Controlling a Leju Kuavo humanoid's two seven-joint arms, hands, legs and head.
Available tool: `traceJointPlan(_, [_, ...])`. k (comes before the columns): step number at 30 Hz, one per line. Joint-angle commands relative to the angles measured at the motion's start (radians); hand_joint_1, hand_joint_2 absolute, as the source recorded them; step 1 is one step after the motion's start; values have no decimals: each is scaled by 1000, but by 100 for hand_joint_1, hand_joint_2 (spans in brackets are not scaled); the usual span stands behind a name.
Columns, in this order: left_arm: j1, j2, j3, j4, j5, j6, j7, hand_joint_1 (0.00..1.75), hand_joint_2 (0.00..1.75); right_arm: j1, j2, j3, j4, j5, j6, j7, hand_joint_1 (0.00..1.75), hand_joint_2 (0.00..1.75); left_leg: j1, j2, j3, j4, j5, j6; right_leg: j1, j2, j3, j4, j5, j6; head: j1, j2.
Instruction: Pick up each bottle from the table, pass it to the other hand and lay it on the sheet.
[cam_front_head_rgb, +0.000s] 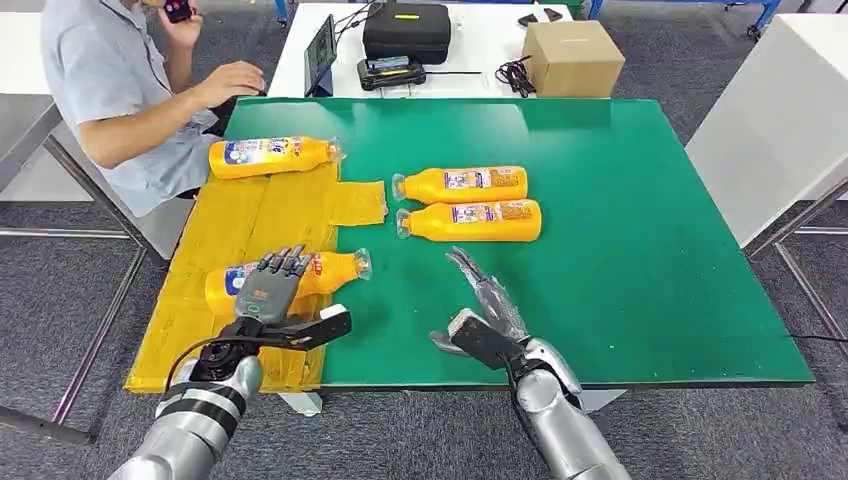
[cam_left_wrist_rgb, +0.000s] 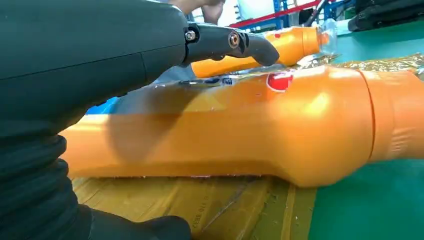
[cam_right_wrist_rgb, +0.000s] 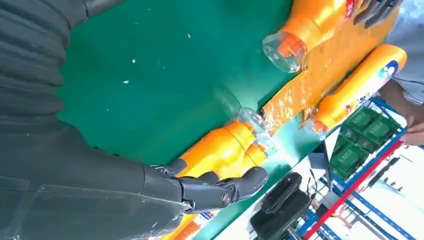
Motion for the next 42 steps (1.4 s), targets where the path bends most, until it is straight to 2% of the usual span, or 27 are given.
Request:
traceJointPlan(1, [-9, 23, 5, 134, 13, -26, -26, 0, 175, -54, -7, 14, 91, -2, 6, -5, 0, 175, 1, 4, 3, -1, -1, -2, 1, 4, 2, -1, 0, -3, 0, 0])
traceJointPlan(10, [-10, 23, 1, 138, 20, -15, -32, 0, 175, -57, -9, 16, 103, -5, 2, -9, 0, 175, 1, 3, 5, -1, 0, -2, 1, 3, 4, -1, 1, -3, 0, 0])
traceJointPlan(16, [13, -5, -5, 71, 48, 22, -51, 0, 175, -41, -11, 15, 84, -6, -4, -9, 0, 175, 0, 1, 5, -1, 0, -1, 0, 1, 5, -1, 0, -2, 0, 0])
traceJointPlan(17, [23, -14, -6, 42, 64, 19, -60, 0, 175, -36, -11, 13, 76, -5, -5, -7, 0, 175, 0, 1, 5, -1, 0, -1, 0, 1, 5, -1, 0, -2, 0, 0])
traceJointPlan(19, [66, -64, 8, -71, 183, 1, -155, 0, 175, -12, -10, 3, 45, -4, -12, -2, 0, 175, 0, 0, 5, -1, 0, -1, 0, 0, 5, -1, 0, -2, 0, 0])
traceJointPlan(21, [153, -106, -22, -258, 309, -71, -214, 0, 175, 43, -6, -24, -39, -7, -30, 4, 0, 175, 0, -1, 4, 0, -1, -1, 1, -1, 5, -1, -1, -2, 0, 0])
traceJointPlan(22, [208, -141, -15, -365, 480, -146, -293, 0, 175, 75, -2, -43, -93, -8, -33, 5, 0, 175, 0, -2, 4, 0, -1, -1, 0, -2, 4, -1, -1, -1, 0, 0])
traceJointPlan(23, [249, -143, -49, -444, 488, -168, -265, 0, 175, 97, -4, -51, -135, -6, -29, 14, 0, 175, 1, -3, 3, 1, -2, -1, 1, -3, 4, 0, -2, -2, 0, 0])
traceJointPlan(24, [311, -159, -77, -563, 619, -206, -328, 0, 175, 129, 9, -82, -198, -11, -37, 13, 0, 175, 0, -3, 3, 1, -2, -1, 1, -3, 4, 0, -3, -2, 0, 0])
traceJointPlan(30, [326, -137, -106, -599, 640, -221, -295, 0, 175, 135, 16, -97, -219, -8, -19, 28, 0, 175, 0, 1, -3, 2, -4, -1, 0, 0, -3, 0, -2, -2, 0, 0])
traceJointPlan(33, [367, -169, -104, -689, 735, -212, -359, 0, 175, 153, 28, -120, -265, 5, -36, 21, 0, 175, -1, 0, -7, 1, -2, -1, 0, -1, -8, 0, -1, -2, 0, 0])
traceJointPlan(34, [388, -175, -117, -740, 742, -217, -357, 0, 175, 161, 26, -121, -290, 20, -43, 29, 0, 175, -1, 0, -8, 1, -2, 0, -1, 0, -9, 0, -1, -1, 0, 0])
traceJointPlan(36, [413, -162, -160, -810, 757, -213, -349, 0, 175, 170, 8, -106, -327, 194, -156, 70, 0, 175, 0, 1, -8, 2, -3, -1, 0, 0, -9, 1, -2, -2, 0, 0])
traceJointPlan(39, [430, -156, -199, -880, 793, -208, -346, 0, 175, 173, -16, -81, -365, 385, -243, 124, 0, 175, 0, 1, -8, 1, -2, 0, 0, 0, -9, 0, -1, -1, 0, 0])
traceJointPlan(42, [443, -154, -219, -920, 825, -205, -351, 0, 175, 171, -27, -64, -394, 468, -275, 158, 0, 175, 0, 1, -8, 1, -2, 0, 0, 0, -9, 0, -1, -1, 0, 0])
